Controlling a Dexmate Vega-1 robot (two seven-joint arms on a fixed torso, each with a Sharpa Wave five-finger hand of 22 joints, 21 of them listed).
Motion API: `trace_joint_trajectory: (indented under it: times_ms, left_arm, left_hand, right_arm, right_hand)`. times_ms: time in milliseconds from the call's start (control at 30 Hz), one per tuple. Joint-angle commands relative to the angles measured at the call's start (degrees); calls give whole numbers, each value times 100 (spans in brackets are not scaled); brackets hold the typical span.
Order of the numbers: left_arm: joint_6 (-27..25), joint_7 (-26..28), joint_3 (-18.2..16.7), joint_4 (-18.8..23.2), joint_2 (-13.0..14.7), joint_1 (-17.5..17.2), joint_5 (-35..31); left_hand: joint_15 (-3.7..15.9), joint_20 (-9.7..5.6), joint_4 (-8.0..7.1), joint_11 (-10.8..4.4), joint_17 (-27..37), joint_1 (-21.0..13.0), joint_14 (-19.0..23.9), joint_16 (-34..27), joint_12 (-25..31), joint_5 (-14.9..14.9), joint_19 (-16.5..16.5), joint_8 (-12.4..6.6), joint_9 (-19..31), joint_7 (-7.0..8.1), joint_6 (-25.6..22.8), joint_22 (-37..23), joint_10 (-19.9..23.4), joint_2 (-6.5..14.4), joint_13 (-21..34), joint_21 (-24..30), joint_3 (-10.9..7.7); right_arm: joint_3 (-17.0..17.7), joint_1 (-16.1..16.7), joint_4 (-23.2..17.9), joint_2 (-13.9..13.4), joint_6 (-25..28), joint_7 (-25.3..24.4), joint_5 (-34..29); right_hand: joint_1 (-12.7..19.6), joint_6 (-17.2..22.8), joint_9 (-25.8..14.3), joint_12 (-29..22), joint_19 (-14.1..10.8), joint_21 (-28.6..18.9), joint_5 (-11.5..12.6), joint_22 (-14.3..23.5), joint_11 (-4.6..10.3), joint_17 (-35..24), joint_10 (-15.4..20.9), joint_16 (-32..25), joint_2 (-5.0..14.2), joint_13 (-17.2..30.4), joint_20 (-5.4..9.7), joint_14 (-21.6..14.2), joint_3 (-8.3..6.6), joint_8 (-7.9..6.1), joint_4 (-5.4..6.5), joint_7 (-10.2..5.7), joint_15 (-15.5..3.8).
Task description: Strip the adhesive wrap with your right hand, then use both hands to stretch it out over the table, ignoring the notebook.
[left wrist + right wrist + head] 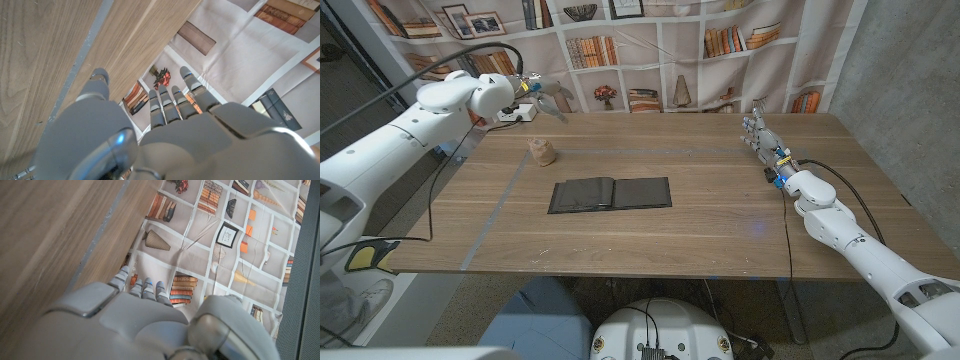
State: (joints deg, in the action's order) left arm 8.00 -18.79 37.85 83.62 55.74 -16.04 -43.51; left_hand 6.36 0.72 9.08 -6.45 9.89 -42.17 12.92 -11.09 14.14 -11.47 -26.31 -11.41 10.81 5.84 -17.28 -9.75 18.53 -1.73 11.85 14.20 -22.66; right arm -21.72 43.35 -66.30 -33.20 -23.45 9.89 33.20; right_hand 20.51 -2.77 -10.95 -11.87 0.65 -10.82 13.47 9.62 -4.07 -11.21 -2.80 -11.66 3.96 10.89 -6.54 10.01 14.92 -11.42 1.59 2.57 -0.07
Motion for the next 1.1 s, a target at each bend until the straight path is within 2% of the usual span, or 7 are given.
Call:
trace_joint_trajectory:
  times_ms: [33,400,533,733,867,1100]
  left_arm:
    - [-142,-193,4,22,63,-27,98]
    - [-175,-342,38,-25,70,9,103]
    - [-210,-414,66,-54,57,36,92]
    - [-281,-449,67,-100,53,43,132]
    - [-352,-491,66,-104,74,39,141]
    - [-463,-622,68,-60,118,22,172]
  left_hand:
    - [0,-14,-5,19,12,-76,73,-19,11,-21,-46,33,13,20,29,-23,44,31,33,1,8]
    - [14,-38,7,23,16,-188,86,-9,5,-17,-45,44,15,44,80,-23,45,140,44,-39,-33]
    - [18,-62,9,24,16,-205,80,-1,3,-11,-32,59,15,47,126,-23,45,145,47,-56,-28]
    - [3,-88,8,30,15,-214,76,5,-6,-2,-19,58,16,41,138,-23,31,143,50,-73,-18]
    - [4,-102,6,29,14,-220,79,8,-6,5,-19,49,16,94,125,-23,35,141,52,-85,-7]
    - [59,-128,-4,25,15,-250,154,-9,47,20,-4,33,17,40,113,-24,191,170,60,-126,15]
  right_arm:
    - [16,28,-25,1,75,46,89]
    - [28,10,80,87,22,109,169]
    - [-81,19,-87,-77,97,-149,-216]
    - [-53,37,-69,-16,65,-158,-138]
    - [-49,56,-96,-32,52,-162,-143]
    - [-33,115,-202,-63,108,-213,-127]
  right_hand:
    - [42,6,-1,11,11,-12,-4,15,-3,-8,12,7,16,22,-1,167,2,1,-14,-21,-35]
    - [43,7,-1,10,15,-8,-7,15,7,-8,18,5,16,22,-6,160,1,2,-18,-17,-39]
    - [44,11,-1,9,13,-8,-7,15,10,-8,22,6,16,22,-8,161,0,2,-19,-19,-40]
    - [46,14,-1,10,11,-8,-8,15,20,-8,24,7,15,22,-7,161,-1,1,-21,-21,-41]
    - [50,15,-2,10,11,-7,-8,15,15,-7,25,7,17,22,-9,160,-3,1,-24,-24,-46]
    - [53,18,-2,10,8,-7,-10,15,21,-7,28,6,17,22,-7,156,-4,1,-27,-23,-48]
